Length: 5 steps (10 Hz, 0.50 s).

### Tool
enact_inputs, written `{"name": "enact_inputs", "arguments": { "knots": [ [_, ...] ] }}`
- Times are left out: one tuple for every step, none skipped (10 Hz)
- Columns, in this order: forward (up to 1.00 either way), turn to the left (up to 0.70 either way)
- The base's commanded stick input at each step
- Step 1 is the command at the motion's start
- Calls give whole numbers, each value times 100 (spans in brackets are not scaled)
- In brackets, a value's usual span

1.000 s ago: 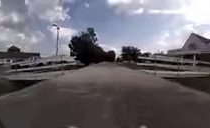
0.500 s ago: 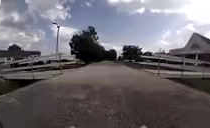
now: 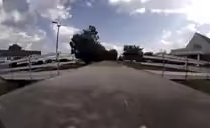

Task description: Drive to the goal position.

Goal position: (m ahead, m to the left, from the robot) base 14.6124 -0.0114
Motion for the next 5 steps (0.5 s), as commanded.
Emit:
{"name": "enact_inputs", "arguments": {
  "knots": [
    [70, 0],
    [70, 0],
    [70, 0],
    [70, 0],
    [70, 0]
  ]
}}
